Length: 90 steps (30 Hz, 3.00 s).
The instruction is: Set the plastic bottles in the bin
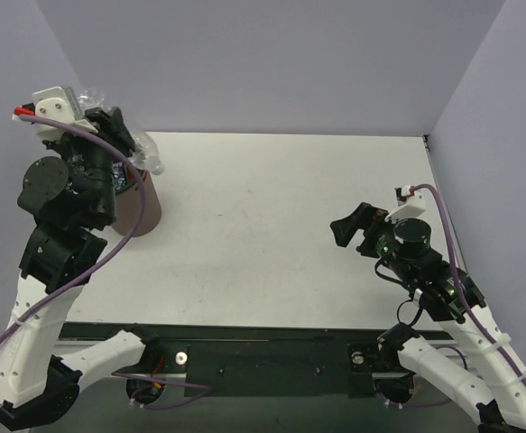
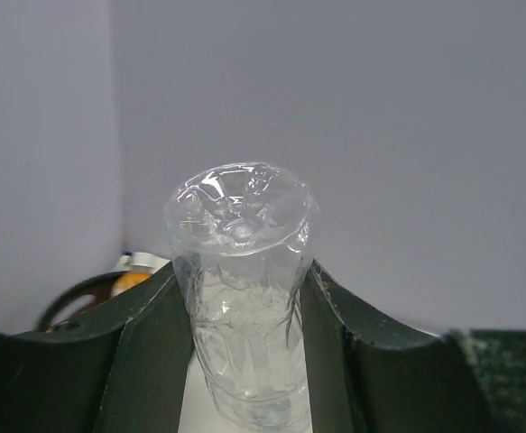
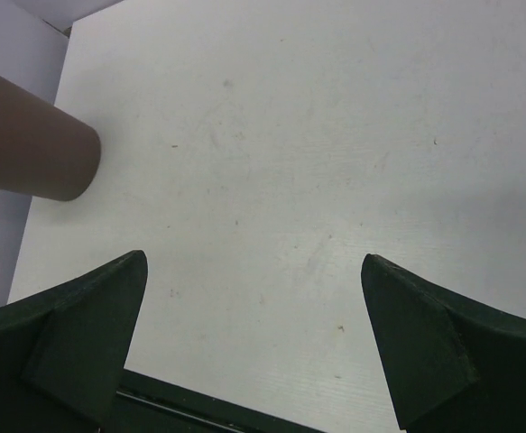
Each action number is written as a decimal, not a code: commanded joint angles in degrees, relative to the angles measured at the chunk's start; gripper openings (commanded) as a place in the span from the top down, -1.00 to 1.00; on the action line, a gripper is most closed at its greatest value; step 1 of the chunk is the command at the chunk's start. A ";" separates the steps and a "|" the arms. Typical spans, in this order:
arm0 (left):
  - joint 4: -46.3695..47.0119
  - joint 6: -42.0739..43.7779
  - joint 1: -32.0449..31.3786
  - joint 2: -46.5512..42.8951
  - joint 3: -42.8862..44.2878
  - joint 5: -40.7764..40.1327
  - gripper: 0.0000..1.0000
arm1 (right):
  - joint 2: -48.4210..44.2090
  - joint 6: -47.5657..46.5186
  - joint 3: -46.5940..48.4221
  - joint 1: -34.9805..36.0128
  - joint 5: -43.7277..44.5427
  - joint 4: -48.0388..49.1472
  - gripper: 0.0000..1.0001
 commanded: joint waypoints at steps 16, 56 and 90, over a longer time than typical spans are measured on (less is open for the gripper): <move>15.38 12.51 28.87 7.42 -11.32 -10.32 1.00 | 2.14 0.51 -1.08 -0.19 -0.97 0.41 -1.00; 25.94 3.72 36.36 10.06 -26.54 -3.28 -0.78 | 5.05 2.00 -2.31 -0.28 -1.50 2.96 -0.98; -31.46 -11.58 12.90 6.78 -9.83 34.14 -0.93 | 12.17 5.51 5.16 -0.19 27.33 -21.74 -1.00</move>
